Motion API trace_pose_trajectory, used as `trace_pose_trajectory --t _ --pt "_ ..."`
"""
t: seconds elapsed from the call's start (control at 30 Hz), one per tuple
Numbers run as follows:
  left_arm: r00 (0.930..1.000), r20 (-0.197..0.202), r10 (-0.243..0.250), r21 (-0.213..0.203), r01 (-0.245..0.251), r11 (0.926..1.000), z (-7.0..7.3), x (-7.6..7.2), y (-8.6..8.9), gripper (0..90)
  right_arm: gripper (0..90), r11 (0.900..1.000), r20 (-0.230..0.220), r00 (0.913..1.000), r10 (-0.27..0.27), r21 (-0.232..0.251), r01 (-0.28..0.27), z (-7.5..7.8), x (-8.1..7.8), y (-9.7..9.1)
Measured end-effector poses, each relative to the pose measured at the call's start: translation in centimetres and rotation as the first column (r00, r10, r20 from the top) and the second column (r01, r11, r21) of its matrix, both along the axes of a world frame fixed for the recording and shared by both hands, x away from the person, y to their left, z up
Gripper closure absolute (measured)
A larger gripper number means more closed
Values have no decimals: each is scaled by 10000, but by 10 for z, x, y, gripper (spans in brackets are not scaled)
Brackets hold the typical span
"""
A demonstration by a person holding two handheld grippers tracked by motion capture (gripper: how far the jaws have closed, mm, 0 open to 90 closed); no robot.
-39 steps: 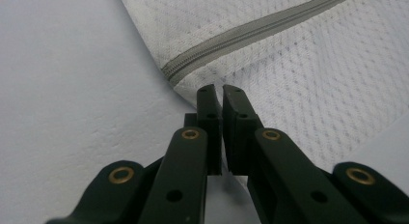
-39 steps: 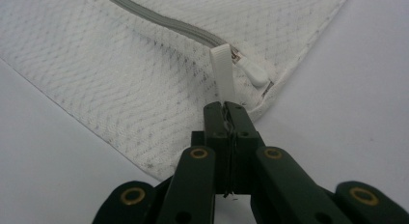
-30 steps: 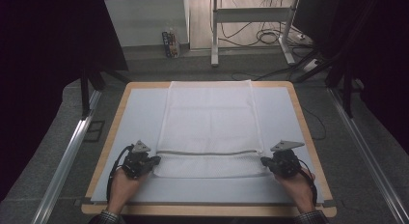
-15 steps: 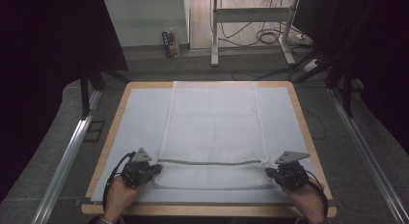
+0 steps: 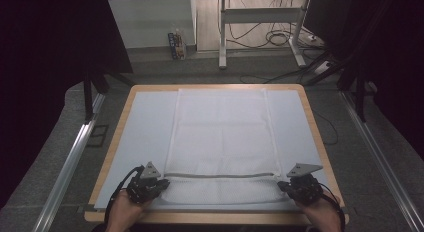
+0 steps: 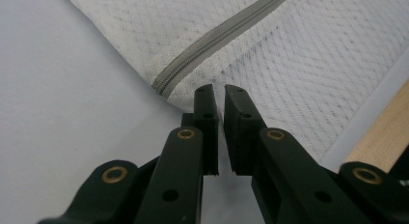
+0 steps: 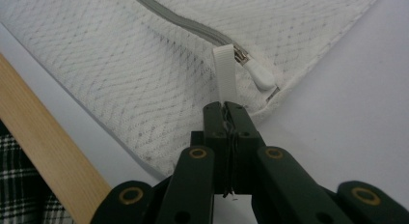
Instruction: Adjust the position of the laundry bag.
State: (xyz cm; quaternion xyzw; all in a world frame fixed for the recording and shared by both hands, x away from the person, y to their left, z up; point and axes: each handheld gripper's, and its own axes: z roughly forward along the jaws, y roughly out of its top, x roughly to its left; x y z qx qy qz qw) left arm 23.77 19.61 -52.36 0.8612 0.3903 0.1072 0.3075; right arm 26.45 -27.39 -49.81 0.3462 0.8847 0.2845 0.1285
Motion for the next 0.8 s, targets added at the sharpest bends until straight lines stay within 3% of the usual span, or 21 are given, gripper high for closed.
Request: trace_pose_trajectory --t 0.2,0.3,0.33,0.37,0.4,0.43,0.5,0.53,0.57,0.6,0.8 --pt "9999 -105 98 90 -97 9999 -3 -6 -1 795 853 9999 -112 9999 -41 -114 39 -5 -4 0" --pt "9994 127 312 -35 -312 9995 -2 -6 3 684 794 10000 -57 10000 22 78 -22 -4 -4 -1" --pt "9989 228 398 -220 -393 9990 -1 -5 5 684 755 9998 -28 10000 36 214 -36 -3 -4 -1" --pt "9983 388 438 -465 -420 9980 -1 -5 7 578 649 9991 214 9998 39 416 -47 -2 -4 0" --pt "9983 388 438 -465 -420 9980 -1 -5 7 524 649 9991 214 9998 39 416 -47 -2 -4 0" --pt "9974 505 517 -593 -487 9971 -3 -3 8 464 538 9985 355 9994 -30 553 11 -1 -3 0" --pt "9968 573 558 -488 -530 9974 -6 -1 8 366 430 9982 459 9988 -151 589 124 -2 -1 0" --pt "9968 573 558 -488 -530 9974 -6 -1 8 328 430 9982 459 9988 -151 589 124 -2 -1 0" --pt "9971 518 558 -549 -530 9971 -6 -1 8 328 366 9975 442 9988 -224 686 193 -2 1 -1" --pt "9975 472 534 -710 -500 9962 -7 0 7 251 274 9940 430 9982 -427 1025 381 -3 5 -4" --pt "9974 512 515 -783 -474 9958 -7 1 7 160 143 9805 329 9954 -905 1779 832 -7 11 -8"
